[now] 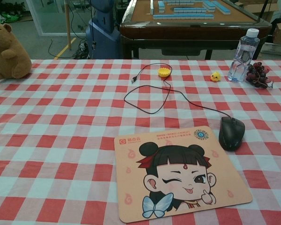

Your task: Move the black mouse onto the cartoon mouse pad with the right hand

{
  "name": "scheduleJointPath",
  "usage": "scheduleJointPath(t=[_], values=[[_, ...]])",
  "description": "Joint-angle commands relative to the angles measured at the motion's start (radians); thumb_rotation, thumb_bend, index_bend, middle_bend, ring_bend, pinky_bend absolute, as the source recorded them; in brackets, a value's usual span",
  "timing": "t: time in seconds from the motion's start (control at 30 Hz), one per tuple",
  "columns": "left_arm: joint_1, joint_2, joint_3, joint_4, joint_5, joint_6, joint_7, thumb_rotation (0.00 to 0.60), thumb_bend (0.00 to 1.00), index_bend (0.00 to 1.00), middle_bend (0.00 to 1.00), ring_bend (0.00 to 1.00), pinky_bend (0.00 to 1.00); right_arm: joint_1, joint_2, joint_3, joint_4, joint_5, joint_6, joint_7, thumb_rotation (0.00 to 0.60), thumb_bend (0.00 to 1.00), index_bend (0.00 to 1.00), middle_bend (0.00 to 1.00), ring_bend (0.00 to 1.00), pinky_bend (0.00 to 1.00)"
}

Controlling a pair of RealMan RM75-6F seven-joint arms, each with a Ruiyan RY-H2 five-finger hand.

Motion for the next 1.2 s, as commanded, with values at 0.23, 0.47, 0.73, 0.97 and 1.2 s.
scheduleJointPath(t=[0.23,0.47,0.73,0.97,1.2], values=[[0.002,0.003,0.001,-0.004,-0.002,0.002,-0.001,0.600,0.18,0.48,0.52,0.44,0.60,0.046,-0.006,0.020,0.009,0.031,-0.116,-0.012,0.600,0.00,0.27,0.54,0.44,0.54],[0.008,0.011,0.001,0.000,-0.001,0.011,-0.015,0.600,0.18,0.49,0.52,0.44,0.60,0.189,0.021,0.076,0.006,0.048,-0.319,-0.009,0.600,0.00,0.27,0.69,0.58,0.80],[0.018,0.021,-0.008,0.006,-0.018,0.025,-0.041,0.600,0.18,0.49,0.52,0.44,0.60,0.360,0.005,0.125,0.020,0.026,-0.521,-0.007,0.600,0.00,0.25,1.00,0.88,1.00],[0.022,0.028,-0.015,0.009,-0.029,0.027,-0.058,0.600,0.18,0.49,0.52,0.44,0.60,0.453,-0.043,0.131,0.044,0.060,-0.638,-0.104,0.600,0.00,0.25,1.00,0.94,1.00],[0.023,0.032,-0.019,0.011,-0.036,0.026,-0.068,0.600,0.18,0.49,0.52,0.44,0.60,0.505,-0.101,0.117,0.077,0.120,-0.696,-0.220,0.600,0.00,0.25,1.00,0.94,1.00]])
